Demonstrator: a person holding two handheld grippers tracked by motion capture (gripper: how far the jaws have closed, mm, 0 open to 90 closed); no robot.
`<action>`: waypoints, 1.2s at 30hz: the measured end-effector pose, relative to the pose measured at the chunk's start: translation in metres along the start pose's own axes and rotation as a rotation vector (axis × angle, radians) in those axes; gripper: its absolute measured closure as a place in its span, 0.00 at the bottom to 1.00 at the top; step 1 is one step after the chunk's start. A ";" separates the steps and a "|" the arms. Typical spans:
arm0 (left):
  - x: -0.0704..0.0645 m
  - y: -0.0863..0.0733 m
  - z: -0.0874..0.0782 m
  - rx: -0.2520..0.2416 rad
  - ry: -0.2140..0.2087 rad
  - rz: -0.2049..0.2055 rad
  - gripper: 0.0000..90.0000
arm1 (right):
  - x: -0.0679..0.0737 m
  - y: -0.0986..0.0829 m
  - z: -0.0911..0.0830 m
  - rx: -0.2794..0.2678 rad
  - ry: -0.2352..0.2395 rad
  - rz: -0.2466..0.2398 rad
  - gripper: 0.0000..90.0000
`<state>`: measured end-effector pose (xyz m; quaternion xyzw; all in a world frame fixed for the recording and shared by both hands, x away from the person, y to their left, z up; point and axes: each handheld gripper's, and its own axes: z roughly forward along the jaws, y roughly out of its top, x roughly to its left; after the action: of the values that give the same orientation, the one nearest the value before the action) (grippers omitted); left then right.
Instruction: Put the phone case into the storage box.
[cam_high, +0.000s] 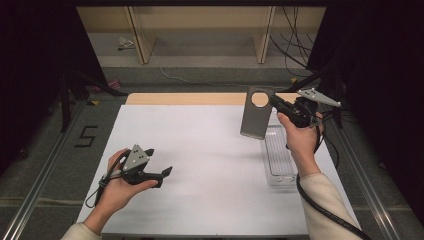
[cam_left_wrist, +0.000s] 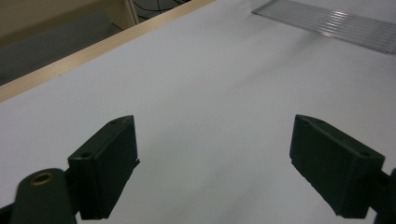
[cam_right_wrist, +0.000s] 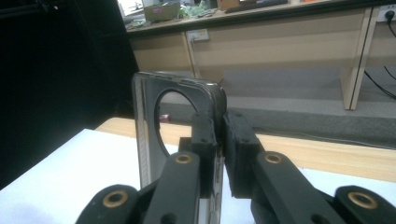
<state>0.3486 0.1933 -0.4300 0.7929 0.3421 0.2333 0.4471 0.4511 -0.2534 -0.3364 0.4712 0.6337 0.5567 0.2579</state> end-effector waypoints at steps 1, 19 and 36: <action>0.000 0.000 0.000 0.000 0.000 0.000 0.16 | 0.000 0.000 0.000 0.000 -0.001 0.001 0.93; 0.000 0.000 0.000 0.000 0.003 -0.004 0.17 | -0.009 0.005 -0.007 -0.024 -0.027 0.006 0.93; 0.000 0.000 0.000 -0.001 0.004 -0.004 0.17 | -0.017 0.009 -0.013 -0.037 -0.059 0.003 0.93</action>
<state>0.3483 0.1937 -0.4301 0.7914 0.3445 0.2340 0.4474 0.4502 -0.2755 -0.3279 0.4836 0.6146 0.5545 0.2844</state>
